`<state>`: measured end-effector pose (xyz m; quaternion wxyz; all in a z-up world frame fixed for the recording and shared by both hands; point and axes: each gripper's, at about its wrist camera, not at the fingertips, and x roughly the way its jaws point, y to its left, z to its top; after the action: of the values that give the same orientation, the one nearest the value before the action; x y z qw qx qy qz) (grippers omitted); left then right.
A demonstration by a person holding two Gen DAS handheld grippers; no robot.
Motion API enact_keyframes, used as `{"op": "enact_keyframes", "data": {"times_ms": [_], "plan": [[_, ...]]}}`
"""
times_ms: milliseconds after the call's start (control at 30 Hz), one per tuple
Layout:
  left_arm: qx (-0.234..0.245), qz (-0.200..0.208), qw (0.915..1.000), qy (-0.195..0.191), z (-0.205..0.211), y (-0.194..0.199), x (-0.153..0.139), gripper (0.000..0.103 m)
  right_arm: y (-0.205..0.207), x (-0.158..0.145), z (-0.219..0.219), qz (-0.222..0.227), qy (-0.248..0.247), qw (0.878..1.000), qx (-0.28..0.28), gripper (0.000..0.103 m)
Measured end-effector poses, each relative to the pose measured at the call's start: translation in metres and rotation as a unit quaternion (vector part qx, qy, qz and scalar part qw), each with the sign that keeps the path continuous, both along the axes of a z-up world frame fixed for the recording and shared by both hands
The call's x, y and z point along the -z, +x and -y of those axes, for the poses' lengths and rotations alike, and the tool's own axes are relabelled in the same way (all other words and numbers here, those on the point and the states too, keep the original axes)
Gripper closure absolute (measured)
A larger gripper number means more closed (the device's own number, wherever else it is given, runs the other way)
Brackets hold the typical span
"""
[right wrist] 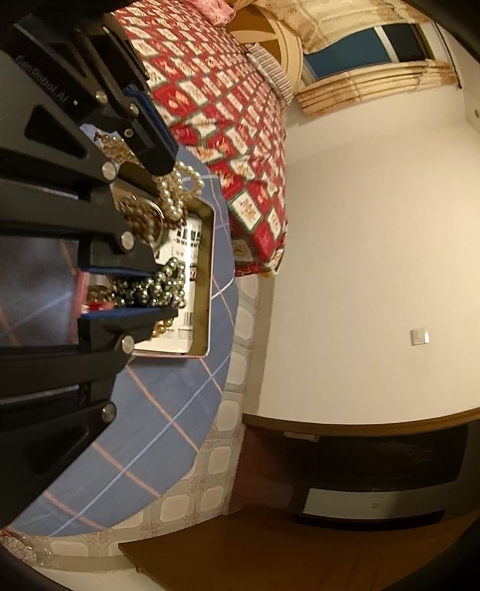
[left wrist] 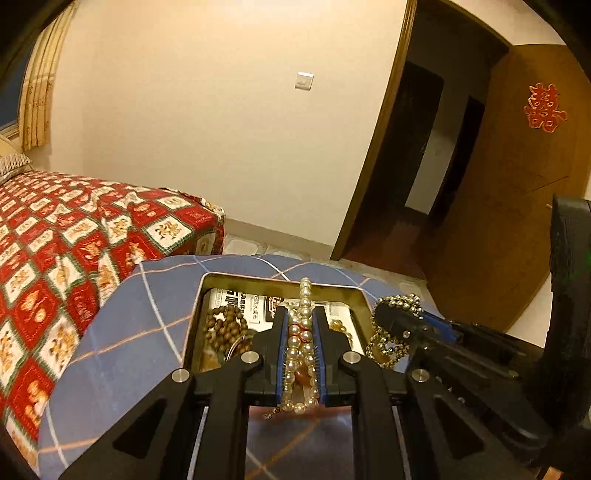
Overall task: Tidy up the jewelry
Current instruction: 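Lower both necklaces into the pink tin and open both grippers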
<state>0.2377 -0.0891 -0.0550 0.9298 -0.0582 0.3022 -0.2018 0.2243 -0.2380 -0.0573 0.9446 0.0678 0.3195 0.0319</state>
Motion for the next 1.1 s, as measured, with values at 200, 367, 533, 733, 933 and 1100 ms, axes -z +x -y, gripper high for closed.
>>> {"op": "enact_keyframes", "data": {"times_ms": [200,367,533,733,933,1100], "plan": [[-0.004,-0.014,0.9999,0.007,0.010,0.032,0.018,0.091,0.035,0.017,0.007,-0.026,-0.001,1.000,0.008,0.086],[-0.015,-0.026,0.9994,0.020,0.011,0.050,0.033,0.091,0.056,0.028,0.011,-0.049,-0.007,0.999,0.008,0.086],[-0.021,-0.037,0.9987,0.027,0.013,0.062,0.047,0.091,0.074,0.041,0.010,-0.077,-0.013,0.997,0.001,0.086],[-0.035,-0.051,0.9971,0.044,0.014,0.070,0.064,0.092,0.083,0.054,0.011,-0.096,-0.015,0.995,0.002,0.086],[-0.044,-0.049,0.9962,0.057,0.016,0.074,0.069,0.092,0.085,0.060,0.012,-0.099,-0.022,0.995,0.005,0.086],[-0.054,-0.046,0.9949,0.072,0.015,0.071,0.067,0.091,0.085,0.060,0.012,-0.102,-0.028,0.994,-0.007,0.057]]}}
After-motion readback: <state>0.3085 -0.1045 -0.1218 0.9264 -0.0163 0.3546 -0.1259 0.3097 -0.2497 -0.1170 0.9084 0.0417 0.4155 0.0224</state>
